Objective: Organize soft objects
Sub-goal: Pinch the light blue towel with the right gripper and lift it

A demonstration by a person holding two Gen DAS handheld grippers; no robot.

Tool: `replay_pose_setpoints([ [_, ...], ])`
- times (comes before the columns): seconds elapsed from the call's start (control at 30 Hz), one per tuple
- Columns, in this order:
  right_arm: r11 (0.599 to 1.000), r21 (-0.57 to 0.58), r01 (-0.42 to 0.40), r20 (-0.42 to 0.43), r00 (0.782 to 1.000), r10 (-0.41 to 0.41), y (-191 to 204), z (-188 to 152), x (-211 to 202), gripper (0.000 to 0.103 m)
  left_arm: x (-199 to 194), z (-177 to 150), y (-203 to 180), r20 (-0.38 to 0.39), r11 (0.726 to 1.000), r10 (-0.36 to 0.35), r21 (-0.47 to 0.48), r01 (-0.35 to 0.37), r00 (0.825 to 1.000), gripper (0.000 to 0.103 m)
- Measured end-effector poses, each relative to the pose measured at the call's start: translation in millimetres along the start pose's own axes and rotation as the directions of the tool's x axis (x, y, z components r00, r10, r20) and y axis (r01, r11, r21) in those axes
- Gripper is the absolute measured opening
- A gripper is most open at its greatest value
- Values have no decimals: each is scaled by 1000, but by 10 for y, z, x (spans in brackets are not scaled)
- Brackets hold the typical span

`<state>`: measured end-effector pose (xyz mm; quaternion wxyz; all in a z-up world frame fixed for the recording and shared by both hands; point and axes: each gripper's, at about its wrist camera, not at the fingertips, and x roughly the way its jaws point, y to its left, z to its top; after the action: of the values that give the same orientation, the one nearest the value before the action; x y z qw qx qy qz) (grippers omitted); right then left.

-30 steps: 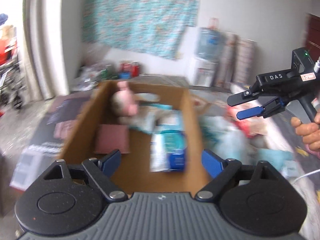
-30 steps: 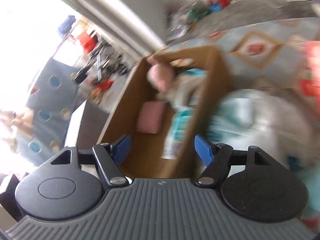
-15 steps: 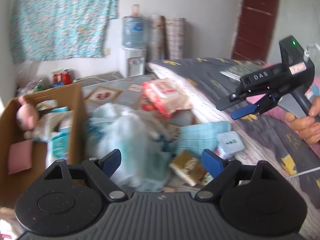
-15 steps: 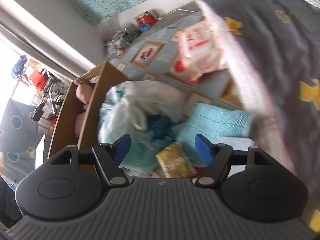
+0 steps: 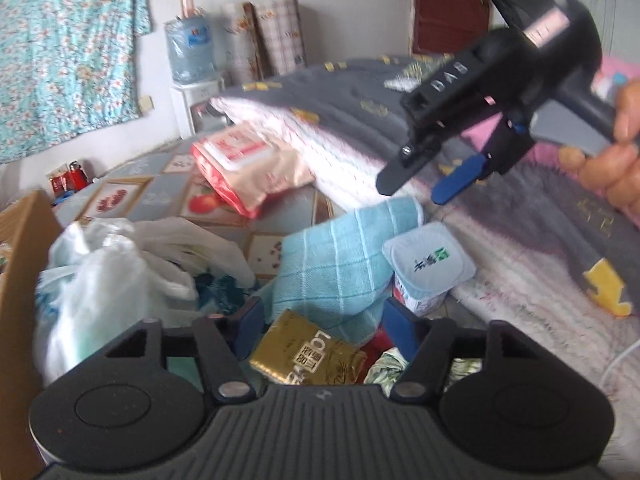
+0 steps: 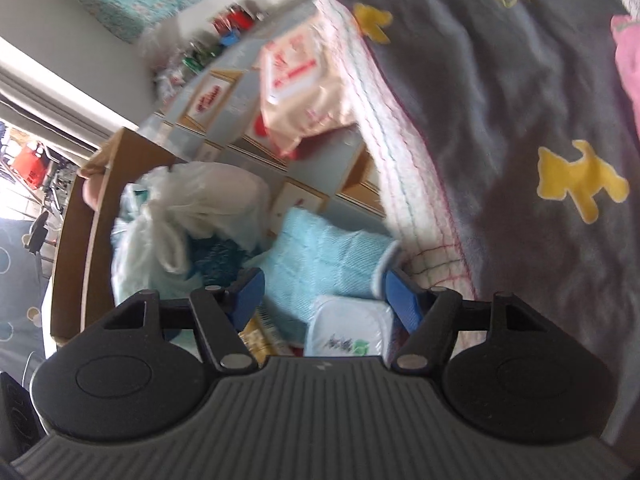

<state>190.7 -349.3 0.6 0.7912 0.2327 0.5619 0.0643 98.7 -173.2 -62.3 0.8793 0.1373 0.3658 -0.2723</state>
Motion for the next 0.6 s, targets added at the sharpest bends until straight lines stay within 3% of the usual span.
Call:
replay_pose_setpoints([
  [0.23,1000,10,6,-103,995,-5,-49,194,404,54,405,110,-77,-38,995,-17,102,21,999,63],
  [0.33,1000,2,5,-130,991,-4,-44,245,536,45,587,159,-71,-71,991,-19,132,28,997,68],
  [0.43,1000,-11,-11,-142,990,10,-35,287,632,29,721,191,-66,-93,986,-32,159,47,995,75],
  [0.6,996,-22,-83,-140,987,79,9,374,717,19,918,224,-84,-131,977,-37,202,63,991,79],
])
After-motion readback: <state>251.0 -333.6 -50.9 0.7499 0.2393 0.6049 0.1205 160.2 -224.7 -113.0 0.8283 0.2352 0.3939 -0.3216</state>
